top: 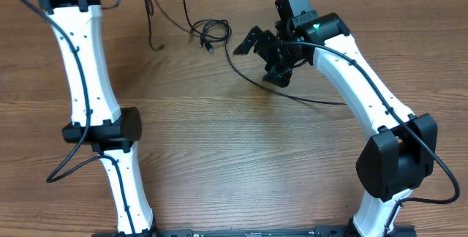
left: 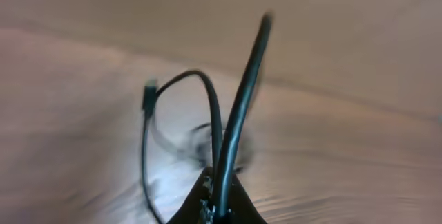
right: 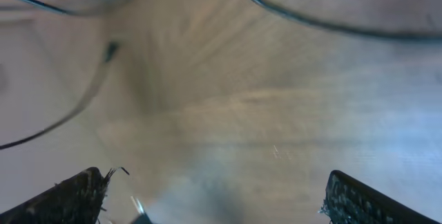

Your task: Untangle cables

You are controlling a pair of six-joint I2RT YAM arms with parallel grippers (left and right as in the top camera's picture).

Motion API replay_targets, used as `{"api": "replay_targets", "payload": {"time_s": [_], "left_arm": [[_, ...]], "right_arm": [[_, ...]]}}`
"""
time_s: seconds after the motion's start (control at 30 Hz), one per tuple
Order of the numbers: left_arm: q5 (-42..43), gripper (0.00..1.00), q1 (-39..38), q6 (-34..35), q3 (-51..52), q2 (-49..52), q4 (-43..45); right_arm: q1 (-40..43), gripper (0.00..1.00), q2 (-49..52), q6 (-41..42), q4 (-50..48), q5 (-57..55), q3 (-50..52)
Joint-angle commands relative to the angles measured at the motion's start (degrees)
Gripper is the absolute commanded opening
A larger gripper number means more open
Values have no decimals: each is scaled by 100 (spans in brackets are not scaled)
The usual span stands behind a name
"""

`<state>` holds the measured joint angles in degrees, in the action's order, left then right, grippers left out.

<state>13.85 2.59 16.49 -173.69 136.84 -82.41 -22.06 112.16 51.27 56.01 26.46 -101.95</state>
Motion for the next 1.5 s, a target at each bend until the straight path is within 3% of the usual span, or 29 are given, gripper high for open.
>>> {"api": "replay_targets", "payload": {"time_s": [0.0,0.2,0.23,0.37,0.8,1.03,1.2,1.47], "left_arm": [[-1655,4,-48,-365,492,-120,-76],[-1843,9,22,-365,1054,-120,177],[-1923,4,33,-367,1126,-120,212],[-2068,4,44,-369,1270,-120,162],[-1928,4,-7,-369,1379,-120,-789],[-1054,4,-42,-487,1379,-120,-846],[127,4,-280,-1488,1379,-120,-1165],[1139,4,-588,-2068,1362,-380,-1438]], "right_arm": [[-136,100,101,297,-435,-221,-37],[-232,100,752,1360,-1377,-179,-37],[-234,100,984,1370,-1670,-26,-37],[-232,100,1572,1543,-2457,586,-37],[282,100,2129,540,-3908,975,-39],[496,100,2155,522,-4251,1029,-39],[487,100,2428,570,-4806,1272,-42],[490,100,2627,566,-4802,1263,-42]]}}
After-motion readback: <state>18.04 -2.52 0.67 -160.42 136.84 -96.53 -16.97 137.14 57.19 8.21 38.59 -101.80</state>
